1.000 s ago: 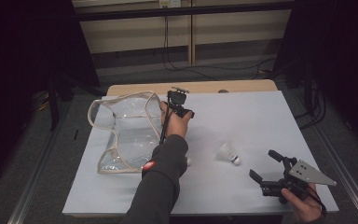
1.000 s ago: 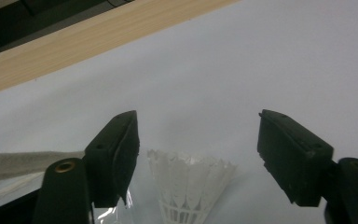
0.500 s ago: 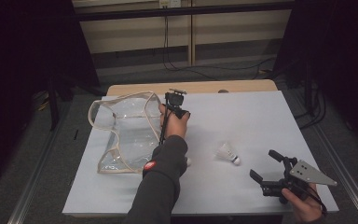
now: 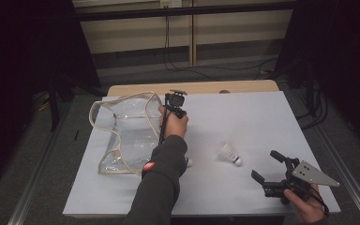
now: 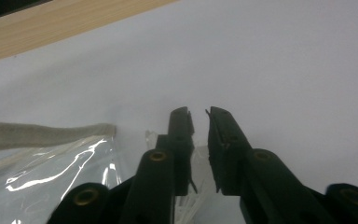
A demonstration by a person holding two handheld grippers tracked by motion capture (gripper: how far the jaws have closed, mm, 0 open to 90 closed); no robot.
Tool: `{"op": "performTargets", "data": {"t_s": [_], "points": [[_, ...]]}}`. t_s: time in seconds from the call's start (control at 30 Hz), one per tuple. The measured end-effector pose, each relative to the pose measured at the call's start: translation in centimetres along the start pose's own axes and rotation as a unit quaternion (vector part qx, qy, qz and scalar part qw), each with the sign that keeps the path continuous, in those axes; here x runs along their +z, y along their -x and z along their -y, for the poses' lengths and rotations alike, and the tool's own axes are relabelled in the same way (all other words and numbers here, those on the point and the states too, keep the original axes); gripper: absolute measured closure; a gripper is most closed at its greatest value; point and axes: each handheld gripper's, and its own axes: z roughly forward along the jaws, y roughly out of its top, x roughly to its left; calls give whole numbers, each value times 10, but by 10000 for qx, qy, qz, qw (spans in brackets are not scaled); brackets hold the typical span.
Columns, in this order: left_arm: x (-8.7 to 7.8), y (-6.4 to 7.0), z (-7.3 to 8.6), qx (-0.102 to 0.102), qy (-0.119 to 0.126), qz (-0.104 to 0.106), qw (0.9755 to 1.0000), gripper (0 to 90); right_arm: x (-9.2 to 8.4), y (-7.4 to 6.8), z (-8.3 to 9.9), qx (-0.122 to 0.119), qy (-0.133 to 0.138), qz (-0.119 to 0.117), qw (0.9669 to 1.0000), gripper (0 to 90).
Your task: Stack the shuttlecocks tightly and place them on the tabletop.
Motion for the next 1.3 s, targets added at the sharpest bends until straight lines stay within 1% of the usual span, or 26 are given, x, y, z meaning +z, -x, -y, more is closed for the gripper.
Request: {"op": "performTargets", "data": {"t_s": [0.17, 0.2, 0.27, 0.37, 0.4, 0.43, 0.47, 0.5, 0.53, 0.57, 0.6, 0.63, 0.67, 0.7, 0.8, 0.87, 0.9, 0.97, 1.0, 1.03, 1.1, 1.13, 1.17, 1.23, 1.3], "points": [[-2, 1, -1, 55, 38, 109, 9999, 883, 0, 0, 0, -4, -2, -1, 10000, 9], [-3, 1, -1, 35, 54, 141, 9999, 891, 0, 0, 0, -3, -15, -3, 10000, 9], [-4, 1, -1, 48, 43, 163, 9998, 900, 0, 0, 0, -3, -14, -9, 10000, 9], [-5, 0, -1, 8, 95, 167, 9998, 900, 0, 0, 0, -9, -15, -7, 10000, 9], [-6, -1, -1, -81, 201, 68, 9997, 810, 0, 0, 0, -2, -12, -4, 10000, 9], [-6, -1, -1, -57, 249, -16, 9997, 764, 0, 0, 0, -1, -12, -6, 10000, 9], [-7, -1, -1, -54, 296, -118, 9995, 764, 0, 0, 0, -1, -12, -6, 10000, 9], [-7, -1, -2, -132, 342, -211, 9991, 674, 0, 0, 0, -5, -13, -5, 10000, 9], [-7, -1, -2, -147, 338, -249, 9990, 575, 0, 0, 0, -6, -16, -7, 10000, 9], [-6, -1, -2, -185, 290, -270, 9990, 536, 0, -1, 0, -6, -18, -8, 10000, 9], [-4, -1, -1, -224, 229, -338, 9989, 464, 0, 0, 0, -16, -15, -10, 10000, 9], [-3, -1, 0, -227, 181, -354, 9990, 415, 0, 0, 0, -7, -14, -9, 10000, 9], [-2, -2, 1, -224, 141, -344, 9991, 450, 0, 0, 0, -4, -8, -9, 10000, 9], [0, -2, 2, -277, 79, -358, 9989, 454, 0, 0, 0, -9, -2, -1, 10000, 9], [3, -4, 4, -301, 0, -377, 9988, 477, 0, 0, 0, -8, 4, -8, 10000, 9], [4, -4, 5, -455, -53, -290, 9985, 476, 0, -1, 0, -10, -5, -13, 10000, 9], [5, -3, 5, -513, -78, -278, 9983, 476, 0, -1, 0, -9, -1, -13, 10000, 9], [6, -3, 5, -566, -113, -245, 9980, 493, 0, 0, 0, -15, 4, 9, 10000, 9], [6, -3, 5, -566, -117, -206, 9981, 524, 0, 0, 0, -12, 9, 8, 10000, 8], [7, -3, 5, -590, -157, -91, 9981, 578, 0, 0, 0, -1, 15, 4, 10000, 8], [7, -3, 6, -582, -197, -33, 9981, 684, -1, 0, 0, -11, 13, -3, 10000, 8], [7, -3, 6, -597, -210, 65, 9980, 742, -1, 0, 0, -16, 11, -1, 10000, 8], [7, -4, 6, -583, -221, 115, 9980, 807, -1, 0, 0, -26, 14, -1, 10000, 8], [7, -3, 5, -550, -204, 189, 9981, 883, -1, 0, 0, -19, 11, -4, 10000, 8], [6, -2, 4, -485, -208, 218, 9984, 900, -1, 0, 0, -10, 18, -8, 10000, 8]]}}
